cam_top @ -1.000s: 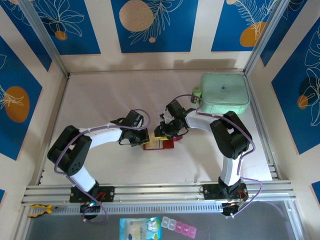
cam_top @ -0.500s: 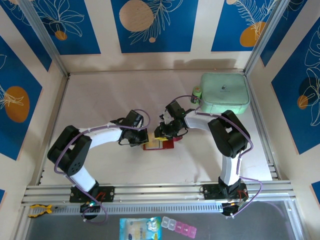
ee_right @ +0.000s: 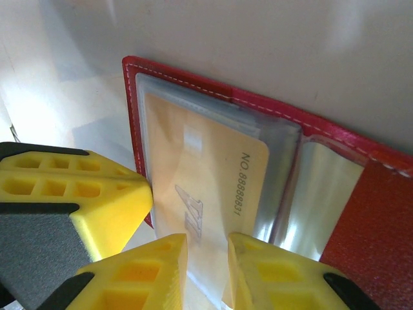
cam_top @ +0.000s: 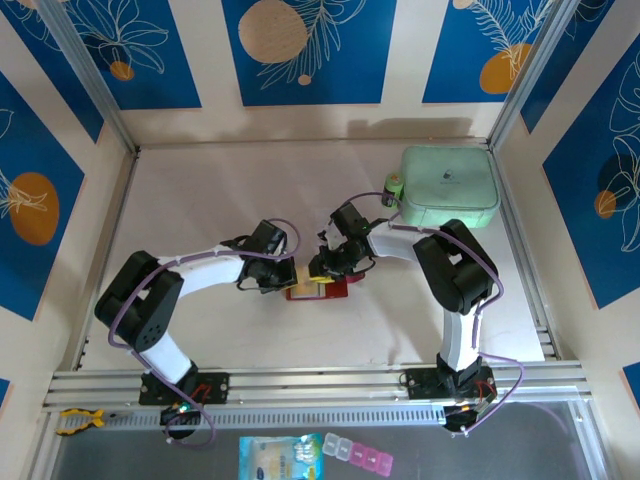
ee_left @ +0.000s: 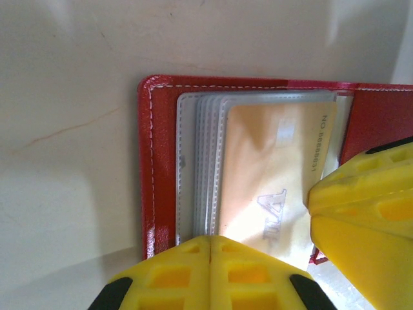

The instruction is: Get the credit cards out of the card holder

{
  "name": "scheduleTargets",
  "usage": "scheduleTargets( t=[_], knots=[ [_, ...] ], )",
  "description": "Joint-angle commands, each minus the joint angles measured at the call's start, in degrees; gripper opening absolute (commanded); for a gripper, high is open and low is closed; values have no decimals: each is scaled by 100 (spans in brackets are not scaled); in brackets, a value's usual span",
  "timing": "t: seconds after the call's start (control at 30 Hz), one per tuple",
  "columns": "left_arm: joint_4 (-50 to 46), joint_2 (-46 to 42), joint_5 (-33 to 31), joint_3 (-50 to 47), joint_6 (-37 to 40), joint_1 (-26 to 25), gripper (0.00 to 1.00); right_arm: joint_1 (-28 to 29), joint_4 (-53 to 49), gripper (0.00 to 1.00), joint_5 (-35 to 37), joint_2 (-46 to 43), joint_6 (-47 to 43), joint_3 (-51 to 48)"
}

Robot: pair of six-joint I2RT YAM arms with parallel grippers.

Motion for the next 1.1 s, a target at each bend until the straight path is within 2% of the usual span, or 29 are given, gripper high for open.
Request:
scheduleTargets(
  t=[0.0,0.17,0.63,1.07],
  knots=[
    [-110,50,-44,33,54,-21,2,55,-263,25,61,81,-72,72],
    [-141,62,-54,18,40,-22,2,55,-399,27,389,-87,-92,43],
    [-204,87,-50,19,30,-20,2,36,-399,40,485,-388,-119,-73],
    [-257,55,45,440,169,-28,3,-40,-259,40,438,-734,-43,-207]
  ],
)
